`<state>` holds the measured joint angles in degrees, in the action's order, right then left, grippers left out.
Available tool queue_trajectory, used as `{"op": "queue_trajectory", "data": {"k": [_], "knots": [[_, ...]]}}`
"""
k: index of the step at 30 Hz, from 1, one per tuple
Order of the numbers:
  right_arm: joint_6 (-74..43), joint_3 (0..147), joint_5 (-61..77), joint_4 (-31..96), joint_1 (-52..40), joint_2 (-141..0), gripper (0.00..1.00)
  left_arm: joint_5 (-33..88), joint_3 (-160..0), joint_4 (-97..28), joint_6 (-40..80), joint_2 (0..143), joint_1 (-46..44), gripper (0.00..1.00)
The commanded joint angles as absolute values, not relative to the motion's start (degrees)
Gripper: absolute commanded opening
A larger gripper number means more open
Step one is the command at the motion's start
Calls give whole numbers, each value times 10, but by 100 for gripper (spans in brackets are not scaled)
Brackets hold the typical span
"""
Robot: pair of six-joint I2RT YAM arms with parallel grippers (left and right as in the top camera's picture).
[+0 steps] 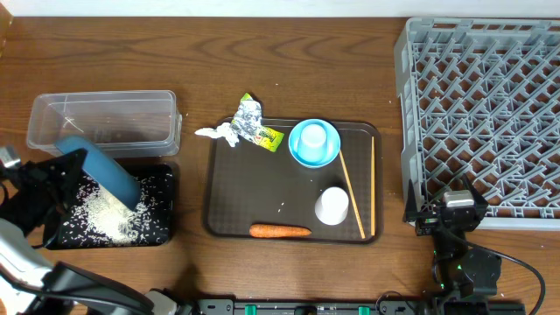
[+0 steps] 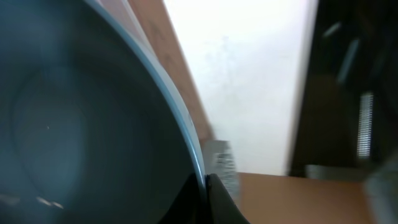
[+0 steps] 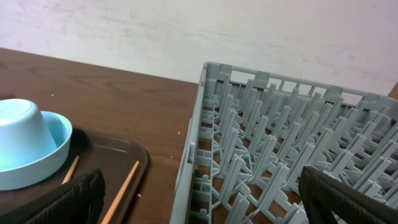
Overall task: Sort waste into correct bins and load items into the dishwasher rack
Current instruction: 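Tip the teal bowl with the left gripper, pouring rice onto the black tray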
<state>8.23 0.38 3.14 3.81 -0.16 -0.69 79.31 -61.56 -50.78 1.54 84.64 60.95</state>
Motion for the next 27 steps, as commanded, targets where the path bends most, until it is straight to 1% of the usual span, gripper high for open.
{"op": "queue_trajectory", "data": {"k": [1, 7, 18, 20, 23, 25, 27], "knots": [[91, 3, 30, 41, 4, -3, 99, 894, -600, -512, 16, 863, 632, 6], [91, 3, 30, 41, 4, -3, 99, 901, -597, -542, 10, 870, 658, 7], [91, 3, 30, 41, 4, -3, 99, 901, -597, -561, -5, 870, 679, 6], [91, 3, 30, 41, 4, -3, 99, 901, -597, -591, 4, 869, 679, 6], [91, 3, 30, 41, 4, -3, 99, 901, -598, -586, -23, 868, 680, 6], [91, 3, 30, 41, 4, -3, 99, 901, -598, -629, -24, 865, 682, 6], [91, 3, 30, 41, 4, -3, 99, 901, -598, -630, -57, 858, 686, 6]]}}
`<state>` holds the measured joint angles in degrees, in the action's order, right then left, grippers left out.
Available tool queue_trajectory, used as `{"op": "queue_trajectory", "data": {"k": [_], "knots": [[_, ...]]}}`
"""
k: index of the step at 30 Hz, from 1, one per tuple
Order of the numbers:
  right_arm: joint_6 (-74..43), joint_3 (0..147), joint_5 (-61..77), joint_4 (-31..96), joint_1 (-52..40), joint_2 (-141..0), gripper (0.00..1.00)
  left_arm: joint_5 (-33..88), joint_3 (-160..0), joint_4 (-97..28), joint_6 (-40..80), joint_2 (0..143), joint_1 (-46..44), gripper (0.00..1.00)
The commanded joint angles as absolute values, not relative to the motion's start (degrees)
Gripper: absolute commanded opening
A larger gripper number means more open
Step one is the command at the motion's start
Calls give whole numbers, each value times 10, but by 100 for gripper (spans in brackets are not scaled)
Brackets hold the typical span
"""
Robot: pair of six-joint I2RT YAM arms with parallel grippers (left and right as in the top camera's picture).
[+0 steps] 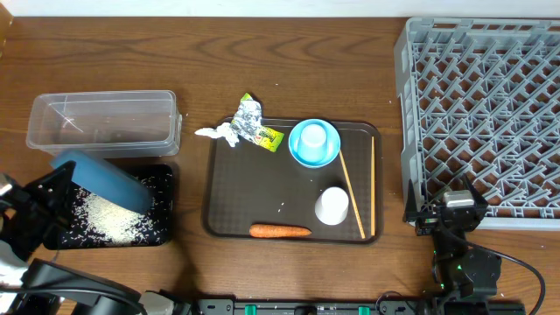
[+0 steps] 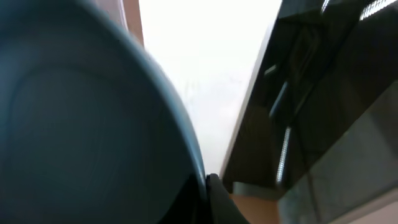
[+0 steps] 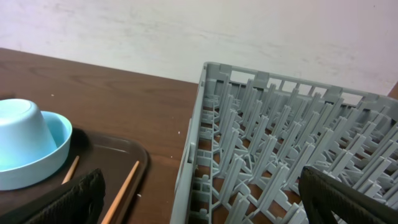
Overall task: Sort waste into correct bins and load items into the dishwasher rack
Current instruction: 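Tip the teal bowl with the left gripper, pouring rice onto the black tray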
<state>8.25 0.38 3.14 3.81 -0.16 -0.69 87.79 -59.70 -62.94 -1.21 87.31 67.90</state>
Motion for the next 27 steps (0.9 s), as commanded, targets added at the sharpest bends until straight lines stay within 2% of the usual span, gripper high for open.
{"op": "queue_trajectory", "data": {"k": [1, 9, 15, 23, 27], "knots": [[91, 3, 30, 41, 4, -3, 99, 901, -598, -619, -61, 856, 690, 6], [91, 3, 30, 41, 4, -3, 99, 901, -598, -670, -79, 844, 701, 6], [91, 3, 30, 41, 4, -3, 99, 868, -606, -682, -83, 767, 693, 6], [91, 3, 30, 41, 4, -3, 99, 608, -679, -689, -25, 660, 583, 6], [91, 3, 30, 41, 4, -3, 99, 532, -703, -690, -20, 639, 519, 6]]}}
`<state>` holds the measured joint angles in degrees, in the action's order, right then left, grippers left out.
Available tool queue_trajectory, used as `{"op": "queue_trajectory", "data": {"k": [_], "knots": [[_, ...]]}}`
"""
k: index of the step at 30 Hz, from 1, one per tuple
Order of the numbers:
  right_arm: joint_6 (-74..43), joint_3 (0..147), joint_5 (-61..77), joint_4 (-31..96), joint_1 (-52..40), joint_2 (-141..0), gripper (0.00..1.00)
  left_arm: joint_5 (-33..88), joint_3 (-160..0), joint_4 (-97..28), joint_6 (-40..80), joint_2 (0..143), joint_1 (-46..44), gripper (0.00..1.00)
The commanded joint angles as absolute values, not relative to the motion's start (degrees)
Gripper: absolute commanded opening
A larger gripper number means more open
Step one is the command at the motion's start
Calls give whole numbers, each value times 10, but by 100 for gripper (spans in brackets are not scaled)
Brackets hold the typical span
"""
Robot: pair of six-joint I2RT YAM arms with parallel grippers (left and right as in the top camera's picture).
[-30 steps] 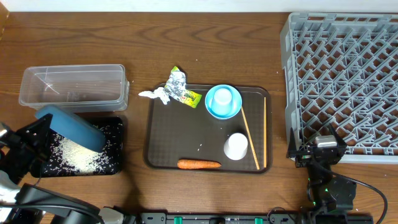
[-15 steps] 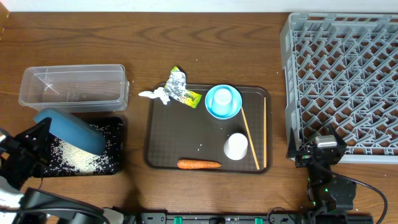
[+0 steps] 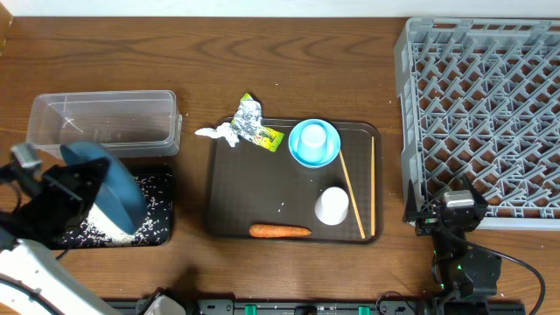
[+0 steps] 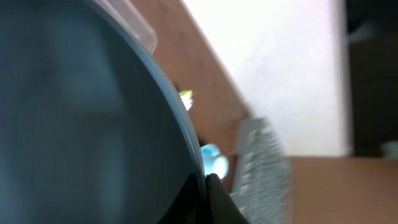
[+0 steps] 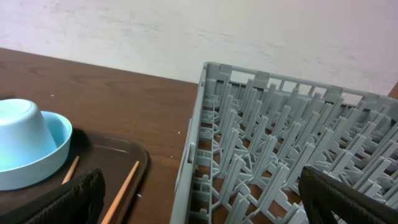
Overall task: Sort waste into correct bins and load items into the dishwasher rack
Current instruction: 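Tip the teal bowl with the left gripper, pouring rice onto the black tray, then carry the empty teal bowl back onto the brown tray with the left gripper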
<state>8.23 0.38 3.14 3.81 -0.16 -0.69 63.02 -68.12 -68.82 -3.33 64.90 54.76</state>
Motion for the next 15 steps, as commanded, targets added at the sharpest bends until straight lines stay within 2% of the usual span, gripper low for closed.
{"op": "queue_trajectory", "data": {"k": [1, 8, 12, 15], "knots": [[91, 3, 30, 41, 4, -3, 99, 520, -707, -689, -21, 634, 504, 6], [91, 3, 30, 41, 4, -3, 99, 496, -713, -679, -80, 586, 387, 6], [91, 3, 30, 41, 4, -3, 99, 408, -713, -688, -79, 555, 288, 6], [91, 3, 30, 41, 4, -3, 99, 392, -713, -700, -79, 534, 196, 6]]}}
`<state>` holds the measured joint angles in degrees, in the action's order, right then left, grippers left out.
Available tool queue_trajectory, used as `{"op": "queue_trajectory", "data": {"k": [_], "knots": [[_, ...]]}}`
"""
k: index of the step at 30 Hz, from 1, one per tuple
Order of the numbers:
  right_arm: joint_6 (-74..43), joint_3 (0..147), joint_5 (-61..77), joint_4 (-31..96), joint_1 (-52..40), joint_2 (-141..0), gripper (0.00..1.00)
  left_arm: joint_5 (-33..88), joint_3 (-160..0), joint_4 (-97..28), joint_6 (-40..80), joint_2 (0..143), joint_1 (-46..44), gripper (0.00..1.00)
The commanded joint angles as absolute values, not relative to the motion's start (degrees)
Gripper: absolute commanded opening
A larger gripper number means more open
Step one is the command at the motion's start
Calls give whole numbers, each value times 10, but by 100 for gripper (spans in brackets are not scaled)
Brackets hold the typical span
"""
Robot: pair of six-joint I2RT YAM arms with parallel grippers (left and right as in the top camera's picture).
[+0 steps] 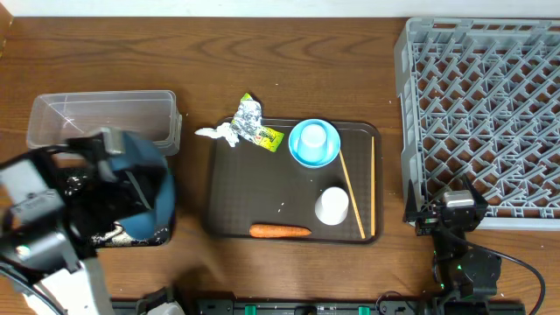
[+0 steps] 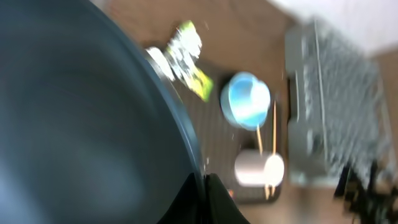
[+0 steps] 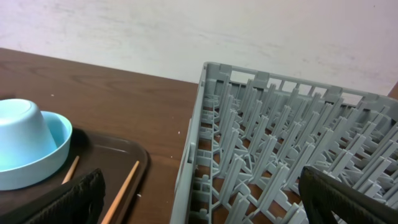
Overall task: Sort waste into correct bins and load items into the dishwasher rack
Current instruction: 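Carry the empty teal bowl back onto the brown tray with the left gripper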
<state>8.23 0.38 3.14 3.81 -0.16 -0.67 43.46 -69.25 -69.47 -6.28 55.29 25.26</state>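
Observation:
A dark blue bowl [image 1: 144, 188] hangs over the right end of the black bin [image 1: 114, 234], which has white rice in it. My left gripper [image 2: 204, 185] is shut on the bowl's rim, and the bowl's inside [image 2: 81, 124] fills most of the left wrist view. The brown tray [image 1: 254, 197] bears a light blue cup upside down in a light blue bowl [image 1: 313, 143], a white cup [image 1: 332, 206], a carrot [image 1: 280, 231] and two chopsticks [image 1: 353, 194]. My right gripper [image 3: 199, 214] stands open beside the grey dishwasher rack [image 1: 486, 114], holding nothing.
A clear plastic bin [image 1: 101, 122] stands behind the black one. Crumpled wrappers [image 1: 241, 127] lie at the tray's far left corner, partly on the table. The rack's near wall [image 3: 193, 168] rises just right of the tray.
The blue bowl has moved right, from the middle of the black bin to its right end, and turned. The left wrist camera now looks down on the tray. The right arm is unchanged.
The left gripper first held the blue bowl tilted over the black bin, with a heap of rice below its rim. Then the bowl was tilted further left over the bin, then held above the bin's middle, and now at its right end.

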Motion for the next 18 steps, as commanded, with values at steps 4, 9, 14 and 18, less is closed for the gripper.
{"op": "queue_trajectory", "data": {"k": [4, 9, 14, 18], "knots": [[91, 3, 30, 41, 4, -3, 99, 377, -713, -699, -60, 514, 86, 6], [91, 3, 30, 41, 4, -3, 99, 322, -713, -694, -36, 514, -31, 6], [91, 3, 30, 41, 4, -3, 99, 242, -712, -680, 0, 540, -128, 6], [91, 3, 30, 41, 4, -3, 99, 194, -711, -645, 53, 583, -191, 6]]}}
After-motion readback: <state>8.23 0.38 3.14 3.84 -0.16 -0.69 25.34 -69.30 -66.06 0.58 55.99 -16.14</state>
